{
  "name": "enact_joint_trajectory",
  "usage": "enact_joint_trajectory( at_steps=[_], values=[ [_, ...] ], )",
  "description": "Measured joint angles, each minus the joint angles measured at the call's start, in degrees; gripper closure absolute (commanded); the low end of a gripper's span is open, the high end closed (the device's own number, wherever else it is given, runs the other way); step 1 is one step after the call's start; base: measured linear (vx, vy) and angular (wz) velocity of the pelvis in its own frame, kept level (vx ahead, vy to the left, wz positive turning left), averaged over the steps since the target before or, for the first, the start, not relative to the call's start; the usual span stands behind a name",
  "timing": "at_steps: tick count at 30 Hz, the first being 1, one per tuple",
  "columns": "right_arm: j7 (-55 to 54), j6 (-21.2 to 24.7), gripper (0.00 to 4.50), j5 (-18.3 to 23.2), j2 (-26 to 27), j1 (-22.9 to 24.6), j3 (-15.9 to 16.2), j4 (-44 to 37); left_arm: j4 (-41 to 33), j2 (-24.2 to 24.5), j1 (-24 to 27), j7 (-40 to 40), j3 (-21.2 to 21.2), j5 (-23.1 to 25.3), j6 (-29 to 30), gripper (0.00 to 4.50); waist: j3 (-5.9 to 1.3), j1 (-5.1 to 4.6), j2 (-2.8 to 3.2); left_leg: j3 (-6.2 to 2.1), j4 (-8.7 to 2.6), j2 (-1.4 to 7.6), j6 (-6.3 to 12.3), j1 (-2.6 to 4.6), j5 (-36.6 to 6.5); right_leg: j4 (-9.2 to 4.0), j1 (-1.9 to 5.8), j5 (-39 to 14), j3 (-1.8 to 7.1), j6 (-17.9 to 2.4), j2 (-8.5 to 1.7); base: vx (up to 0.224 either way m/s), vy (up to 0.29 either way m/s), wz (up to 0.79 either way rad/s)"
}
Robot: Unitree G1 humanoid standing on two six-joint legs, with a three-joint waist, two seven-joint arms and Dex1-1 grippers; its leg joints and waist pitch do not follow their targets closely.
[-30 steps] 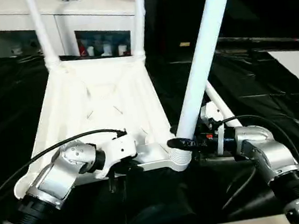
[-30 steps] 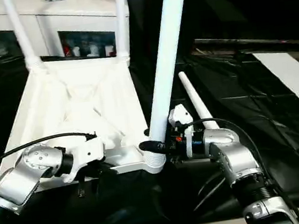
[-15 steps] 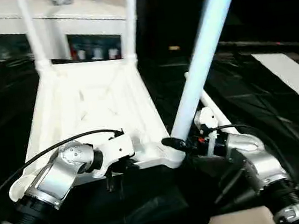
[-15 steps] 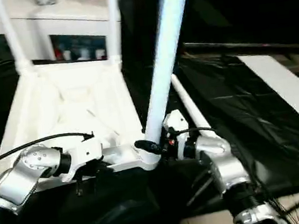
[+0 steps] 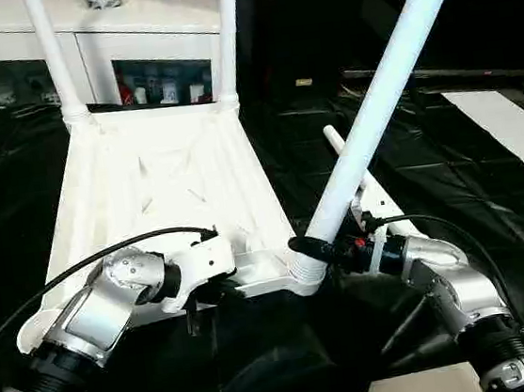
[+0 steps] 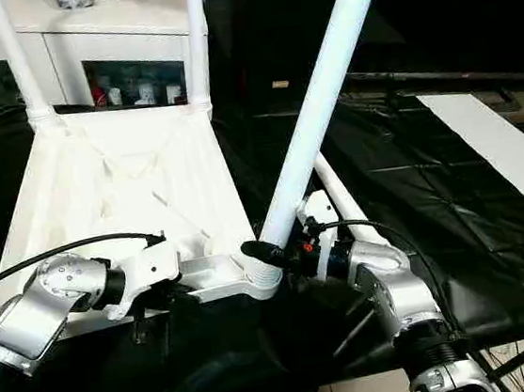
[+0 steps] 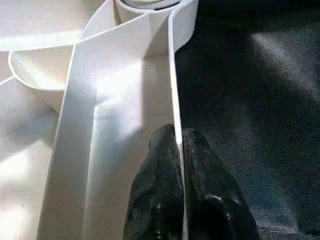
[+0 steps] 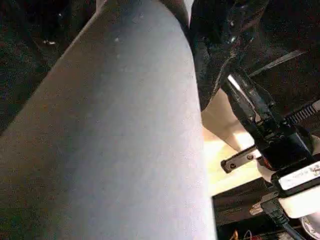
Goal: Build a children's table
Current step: Insert table leg to table base
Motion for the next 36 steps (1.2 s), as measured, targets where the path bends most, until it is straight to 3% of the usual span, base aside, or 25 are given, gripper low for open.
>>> enact_joint_trajectory(
  at_steps=[6,14,20,26,31,36],
  values=[
    [3.48,-2.36,2.64,-2.66,-2.67,-1.62,3.28,-0.20,-0.01,-0.35,0.00,-0.34,-0.07,0.00,-0.05,4.50,-0.04,0.23,-0.02,0.01,0.00,-0.03,0.03,0.00,-0.02,0.00,0.08,0.00,0.05,0.00,-0.01,0.000,0.000,0.00],
    [7.89,-5.09,2.64,-4.44,-4.26,-2.88,5.15,0.49,-0.05,0.08,0.00,-2.04,-0.49,-0.05,-1.81,4.50,-0.17,0.43,-0.16,0.06,-0.04,-0.12,0.09,-0.06,-0.06,0.30,0.06,0.00,0.32,0.00,-0.01,0.000,0.000,0.00],
    [11.39,-10.77,2.64,-4.42,-3.41,-4.49,5.27,5.92,1.07,1.01,-0.24,-3.63,-0.52,-0.06,-4.11,4.50,-0.52,0.22,-0.51,0.07,-0.16,-0.11,0.06,0.05,-0.08,0.64,0.05,0.01,0.33,-0.01,0.00,0.000,0.000,0.00],
    [12.33,-17.65,2.64,-4.42,-0.86,-7.01,5.28,14.05,3.55,2.27,-1.32,-5.62,-0.80,-0.02,-6.16,4.50,-0.83,-0.45,-0.92,-0.02,-0.16,-0.09,-0.26,0.65,-0.43,0.83,0.14,-0.01,0.28,-0.01,0.00,0.000,0.000,0.00],
    [11.62,-21.74,2.64,-4.42,0.80,-8.76,5.29,19.29,5.24,3.00,-2.54,-5.90,-1.36,0.44,-7.03,4.50,-0.85,-1.10,-0.88,-0.96,-0.16,-0.09,-0.50,0.77,-0.76,0.22,0.43,-0.03,-0.65,-0.03,0.06,0.000,0.000,0.00],
    [8.60,-23.12,2.64,-4.43,2.88,-10.50,5.37,24.05,6.44,3.45,-2.81,-5.91,-1.18,1.06,-7.19,4.50,-0.82,-2.28,-0.77,-1.90,-0.28,0.14,-0.57,1.24,-0.80,-0.52,1.57,-0.54,-2.27,-0.67,0.03,0.000,0.000,0.00]
  ],
)
